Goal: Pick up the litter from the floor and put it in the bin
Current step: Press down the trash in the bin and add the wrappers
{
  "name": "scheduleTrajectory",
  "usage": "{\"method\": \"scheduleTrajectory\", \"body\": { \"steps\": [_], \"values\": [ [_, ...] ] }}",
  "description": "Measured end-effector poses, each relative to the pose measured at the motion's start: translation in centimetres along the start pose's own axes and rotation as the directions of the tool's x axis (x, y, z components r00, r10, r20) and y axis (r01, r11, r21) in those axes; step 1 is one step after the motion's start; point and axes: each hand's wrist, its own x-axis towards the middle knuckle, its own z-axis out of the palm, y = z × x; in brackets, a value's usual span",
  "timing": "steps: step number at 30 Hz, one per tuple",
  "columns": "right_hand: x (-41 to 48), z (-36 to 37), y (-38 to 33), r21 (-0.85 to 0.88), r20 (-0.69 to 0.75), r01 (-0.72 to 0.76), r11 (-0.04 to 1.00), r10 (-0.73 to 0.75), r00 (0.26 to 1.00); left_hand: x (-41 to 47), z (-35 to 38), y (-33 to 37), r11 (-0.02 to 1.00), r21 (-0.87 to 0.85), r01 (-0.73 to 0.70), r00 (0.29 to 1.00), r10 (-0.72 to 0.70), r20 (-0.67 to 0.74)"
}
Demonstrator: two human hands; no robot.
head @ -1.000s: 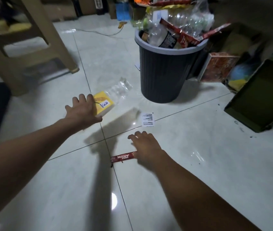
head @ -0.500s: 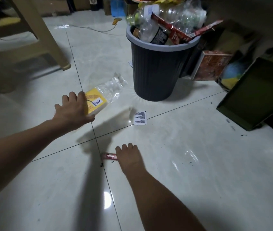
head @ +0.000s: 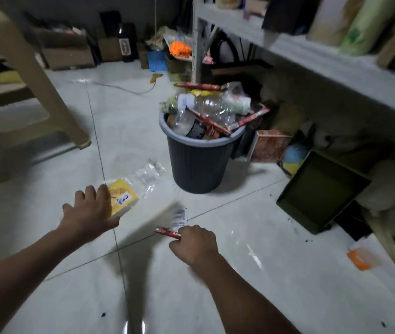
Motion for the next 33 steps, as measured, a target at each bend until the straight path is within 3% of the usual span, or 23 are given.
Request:
{"method": "scheduleTrajectory", "body": {
  "steps": [7, 17, 23, 28, 33],
  "values": [
    [-1.1, -16.3, -1.0, 0.013, -0.166, 0.019, 1.000, -0.017, 0.986, -0.7, -12.6, 2.9, 0.995, 0.025, -0.092, 0.993, 0.094, -0.076],
    [-4.7, -30.8, 2.9, 0.016, -0.368, -0.026, 1.000, 0.030, 0.930, -0.4, -26.8, 9.2, 0.985, -0.085, -0.151, 0.966, 0.129, -0.224],
    [-3.4, -35.5, 4.2, 0.037, -0.438, -0.078, 0.996, 0.087, 0.895, 1.7, -30.3, 12.1, 0.964, -0.141, -0.224, 0.939, 0.175, -0.296],
    [0.6, -35.9, 3.4, 0.047, -0.478, -0.131, 0.990, 0.137, 0.867, 6.1, -29.8, 12.1, 0.947, -0.146, -0.284, 0.942, 0.248, -0.227],
    [6.8, -37.0, 3.5, 0.239, -0.510, -0.175, 0.955, 0.277, 0.814, 12.7, -29.0, 12.0, 0.915, -0.139, -0.379, 0.920, 0.356, -0.161]
  ]
}}
